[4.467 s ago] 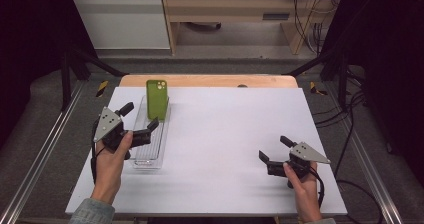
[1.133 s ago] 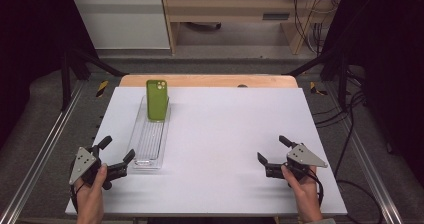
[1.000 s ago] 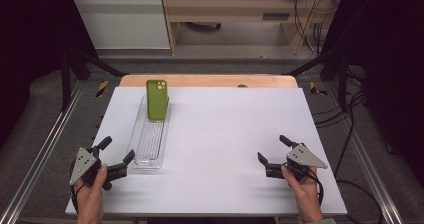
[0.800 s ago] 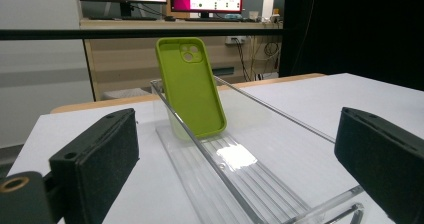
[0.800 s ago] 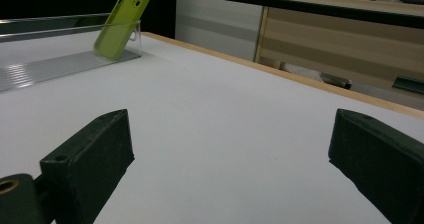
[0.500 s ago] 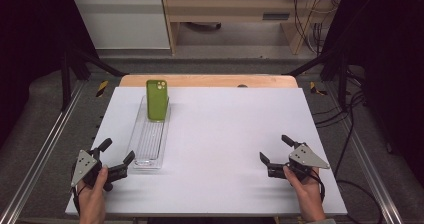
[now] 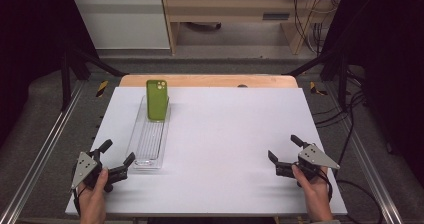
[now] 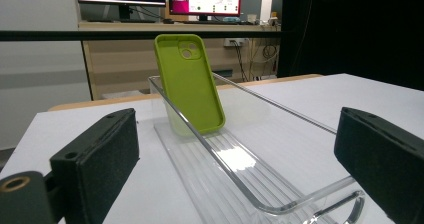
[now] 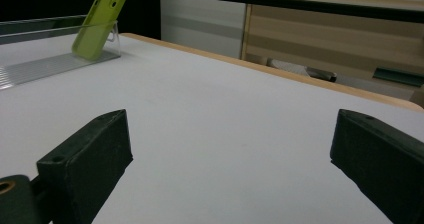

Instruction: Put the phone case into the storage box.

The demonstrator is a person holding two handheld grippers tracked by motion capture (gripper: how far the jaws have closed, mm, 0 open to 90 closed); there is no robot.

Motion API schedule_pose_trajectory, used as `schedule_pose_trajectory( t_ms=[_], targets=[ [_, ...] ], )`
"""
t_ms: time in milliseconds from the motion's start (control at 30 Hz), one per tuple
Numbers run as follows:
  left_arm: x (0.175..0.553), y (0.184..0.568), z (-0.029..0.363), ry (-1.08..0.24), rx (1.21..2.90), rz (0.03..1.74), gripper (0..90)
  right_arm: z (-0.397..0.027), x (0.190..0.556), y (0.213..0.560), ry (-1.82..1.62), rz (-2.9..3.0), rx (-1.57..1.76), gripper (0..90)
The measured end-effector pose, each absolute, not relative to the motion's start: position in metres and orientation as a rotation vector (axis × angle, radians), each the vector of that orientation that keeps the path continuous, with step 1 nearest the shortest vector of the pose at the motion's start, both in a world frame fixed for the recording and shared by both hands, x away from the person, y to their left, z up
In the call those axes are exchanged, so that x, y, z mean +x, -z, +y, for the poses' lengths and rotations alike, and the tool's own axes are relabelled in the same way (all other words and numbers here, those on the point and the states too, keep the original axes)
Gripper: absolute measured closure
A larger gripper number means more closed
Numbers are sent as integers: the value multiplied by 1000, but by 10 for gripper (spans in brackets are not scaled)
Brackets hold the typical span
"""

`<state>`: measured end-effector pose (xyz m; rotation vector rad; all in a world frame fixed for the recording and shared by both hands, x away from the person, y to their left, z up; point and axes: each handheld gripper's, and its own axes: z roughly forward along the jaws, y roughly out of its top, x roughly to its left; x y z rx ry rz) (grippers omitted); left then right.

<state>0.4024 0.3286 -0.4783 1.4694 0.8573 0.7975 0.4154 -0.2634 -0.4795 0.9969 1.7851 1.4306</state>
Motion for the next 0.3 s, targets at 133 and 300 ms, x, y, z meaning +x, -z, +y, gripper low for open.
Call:
schedule_pose_trajectory(
  t_ms=[133, 300],
  targets=[
    [402, 477, 329, -794, 1488, 864, 37, -266, 419, 483, -1419, 1778, 1033, 31],
    [403, 476, 327, -784, 1509, 871, 36, -259, 424, 491, -1368, 1849, 1063, 31]
  ],
)
